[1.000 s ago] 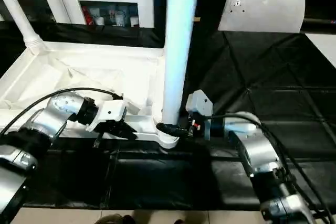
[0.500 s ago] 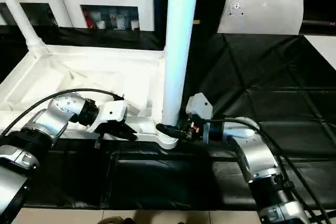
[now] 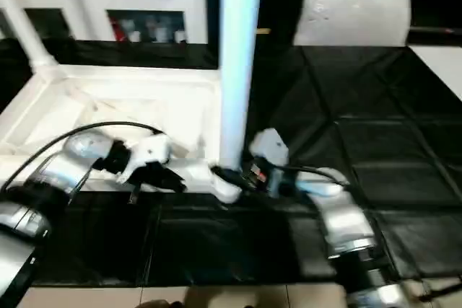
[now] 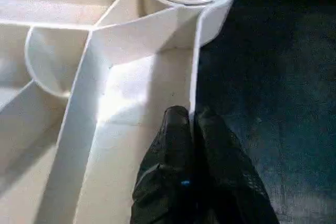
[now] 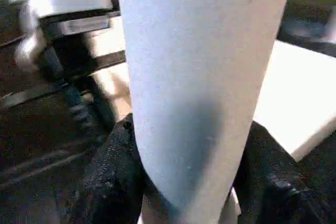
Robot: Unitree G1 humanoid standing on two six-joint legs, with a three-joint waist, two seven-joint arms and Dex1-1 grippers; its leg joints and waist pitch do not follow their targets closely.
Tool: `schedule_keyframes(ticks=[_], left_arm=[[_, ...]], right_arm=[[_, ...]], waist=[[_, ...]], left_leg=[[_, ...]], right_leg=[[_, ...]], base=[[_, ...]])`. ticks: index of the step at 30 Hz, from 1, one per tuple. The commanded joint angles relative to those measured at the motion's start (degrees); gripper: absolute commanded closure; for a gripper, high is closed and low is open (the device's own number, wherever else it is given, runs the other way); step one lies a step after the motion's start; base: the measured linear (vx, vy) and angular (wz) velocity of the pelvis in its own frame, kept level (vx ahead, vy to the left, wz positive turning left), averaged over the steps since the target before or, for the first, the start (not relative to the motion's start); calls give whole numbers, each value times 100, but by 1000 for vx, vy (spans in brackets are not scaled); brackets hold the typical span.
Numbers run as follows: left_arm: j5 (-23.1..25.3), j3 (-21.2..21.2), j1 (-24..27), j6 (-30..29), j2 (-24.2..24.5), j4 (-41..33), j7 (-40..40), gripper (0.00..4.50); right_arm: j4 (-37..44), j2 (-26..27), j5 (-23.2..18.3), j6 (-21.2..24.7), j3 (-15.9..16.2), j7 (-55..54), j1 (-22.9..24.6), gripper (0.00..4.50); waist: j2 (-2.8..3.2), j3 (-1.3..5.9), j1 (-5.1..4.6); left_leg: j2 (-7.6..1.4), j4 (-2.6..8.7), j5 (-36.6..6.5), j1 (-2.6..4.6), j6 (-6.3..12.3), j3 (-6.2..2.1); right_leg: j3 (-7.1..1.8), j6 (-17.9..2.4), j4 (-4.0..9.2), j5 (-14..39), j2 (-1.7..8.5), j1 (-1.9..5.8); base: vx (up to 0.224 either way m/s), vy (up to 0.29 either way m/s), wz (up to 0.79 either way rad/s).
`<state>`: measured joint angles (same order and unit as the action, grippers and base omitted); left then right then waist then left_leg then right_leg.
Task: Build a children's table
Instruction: Insert table leg to table base
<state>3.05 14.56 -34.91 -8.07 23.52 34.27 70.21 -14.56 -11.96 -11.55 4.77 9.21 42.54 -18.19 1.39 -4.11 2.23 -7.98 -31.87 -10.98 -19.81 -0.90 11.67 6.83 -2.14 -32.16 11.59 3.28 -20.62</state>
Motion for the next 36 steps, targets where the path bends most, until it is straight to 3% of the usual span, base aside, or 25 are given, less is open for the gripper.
schedule_keyframes(ticks=[1, 2, 4, 5, 6, 7, 8, 9, 10, 12, 14, 15, 17, 19, 23, 27, 30, 33, 34, 35, 36], left_arm=[[-603, -298, 46, -631, -491, -631, -668, 450], [-711, -476, 237, -1136, -750, -1124, -1116, 450], [-768, -651, 385, -1604, -1124, -1563, -1644, 450], [-767, -720, 427, -1776, -1293, -1715, -1857, 450], [-715, -785, 489, -1941, -1558, -1923, -2184, 450], [-640, -764, 547, -2028, -1711, -2102, -2366, 450], [-593, -733, 582, -2054, -1788, -2200, -2444, 450], [-555, -693, 613, -2071, -1834, -2281, -2481, 450], [-512, -673, 665, -2171, -1885, -2426, -2564, 450], [-398, -619, 736, -2251, -1896, -2620, -2740, 450], [-207, -502, 738, -1945, -1713, -2527, -2709, 450], [-100, -418, 743, -1764, -1561, -2492, -2643, 450], [-11, -306, 761, -1427, -1291, -2459, -2435, 450], [-3, -254, 781, -1248, -1148, -2453, -2302, 450], [118, -146, 720, -363, -629, -1982, -1827, 450], [-55, -272, 481, 533, -374, -1246, -1343, 450], [-232, -409, 335, 668, -364, -966, -1322, 450], [-496, -584, 250, 528, -364, -986, -1228, 394], [-712, -766, 185, 341, -413, -1055, -1241, 387], [-907, -941, 124, 152, -469, -1131, -1283, 373], [-1229, -1201, 18, -100, -566, -1254, -1346, 358]], right_arm=[[-814, 173, 468, 629, 258, -648, 148, 260], [-1037, 454, 473, 665, 149, -1097, -32, 260], [-1406, 716, 552, 570, 102, -1534, -310, 260], [-1549, 818, 584, 527, 82, -1697, -426, 260], [-1762, 971, 624, 450, 47, -1942, -613, 260], [-1880, 1074, 650, 414, 22, -2114, -736, 260], [-1942, 1133, 655, 404, 6, -2200, -805, 260], [-1982, 1176, 656, 405, -7, -2260, -853, 260], [-2003, 1239, 665, 424, -37, -2320, -887, 260], [-2031, 1336, 708, 383, -104, -2446, -931, 260], [-2010, 1341, 698, 329, -120, -2393, -902, 260], [-1993, 1337, 669, 285, -138, -2325, -886, 260], [-1940, 1334, 575, 127, -240, -2216, -862, 260], [-1900, 1335, 491, 19, -334, -2158, -854, 260], [-1483, 1284, -20, -159, -820, -1930, -808, 260], [-679, 1158, -958, -2, -1338, -1349, -799, 260], [-428, 1049, -1172, 131, -1414, -1042, -800, 260], [-173, 875, -1285, 392, -1364, -765, -763, 260], [-18, 752, -1327, 562, -1328, -668, -735, 260], [110, 645, -1357, 708, -1302, -607, -711, 260], [320, 492, -1482, 1025, -1293, -548, -667, 260]], waist=[[-2, 88, -50], [-11, 89, -79], [-22, 80, -195], [3, 87, -208], [-53, 90, -252], [-68, 52, -255], [-114, 83, -261], [-84, 75, -235], [-132, 135, -237], [-139, 169, -211], [-133, 191, -206], [-136, 213, -193], [-153, 255, -175], [-189, 306, -143], [-191, 368, -130], [-189, 392, -111], [-174, 418, -76], [-195, 435, -28], [-247, 457, -8], [-217, 460, 24], [-243, 456, 45]], left_leg=[[-749, 469, -2577, 92, -194, -518], [-745, 454, -2701, 105, -219, -524], [-743, 471, -2904, 55, -279, -549], [-746, 450, -2983, 90, -316, -540], [-729, 420, -3042, 145, -342, -507], [-675, 400, -3027, 118, -237, -515], [-682, 386, -2891, 108, -194, -509], [-677, 393, -2560, 63, -75, -495], [-703, 413, -2178, 7, 16, -465], [-720, 408, -1662, -15, 157, -405], [-703, 387, -1348, -63, 291, -377], [-695, 368, -1232, -46, 350, -358], [-682, 337, -1126, -37, 408, -337], [-655, 285, -902, -73, 495, -326], [-644, 243, -615, -94, 635, -310], [-666, 225, -455, -80, 754, -305], [-676, 200, -387, -61, 725, -292], [-671, 175, -269, -82, 721, -285], [-656, 146, -196, -100, 730, -272], [-664, 135, -157, -93, 705, -272], [-677, 121, -130, -107, 710, -266]], right_leg=[[-506, -681, 624, 3657, 895, 11], [-507, -627, 633, 3741, 892, -6], [-484, -631, 620, 3592, 866, 3], [-499, -663, 607, 3523, 870, -28], [-512, -721, 622, 3435, 862, -72], [-483, -625, 684, 3663, 873, -64], [-499, -624, 673, 3648, 899, -36], [-528, -620, 679, 3506, 905, -18], [-554, -679, 613, 3079, 878, 38], [-580, -857, 527, 2327, 847, 41], [-576, -988, 459, 1843, 840, 91], [-570, -1013, 442, 1669, 821, 88], [-572, -1056, 419, 1503, 820, 105], [-566, -1069, 381, 1393, 838, 141], [-563, -1012, 300, 1030, 784, 150], [-534, -1098, 226, 536, 747, 149], [-529, -1148, 181, 393, 753, 136], [-528, -1223, 123, 214, 762, 149], [-530, -1278, 103, 109, 782, 156], [-534, -1331, 75, 52, 786, 148], [-518, -1384, 52, -12, 770, 144]], base=[[0, 0, 0], [0, 0, 0], [-18, 25, -5], [0, 0, 0], [0, 0, 0], [0, 0, 0], [0, 0, 0], [0, 0, 0], [0, 0, 0], [0, 0, 0], [25, -9, 0], [50, -19, 1], [0, 0, 0], [0, 0, 0], [0, 0, 0], [0, 0, 0], [0, 0, 0], [0, 0, 0], [0, 0, 0], [0, 0, 0], [0, 0, 0]])
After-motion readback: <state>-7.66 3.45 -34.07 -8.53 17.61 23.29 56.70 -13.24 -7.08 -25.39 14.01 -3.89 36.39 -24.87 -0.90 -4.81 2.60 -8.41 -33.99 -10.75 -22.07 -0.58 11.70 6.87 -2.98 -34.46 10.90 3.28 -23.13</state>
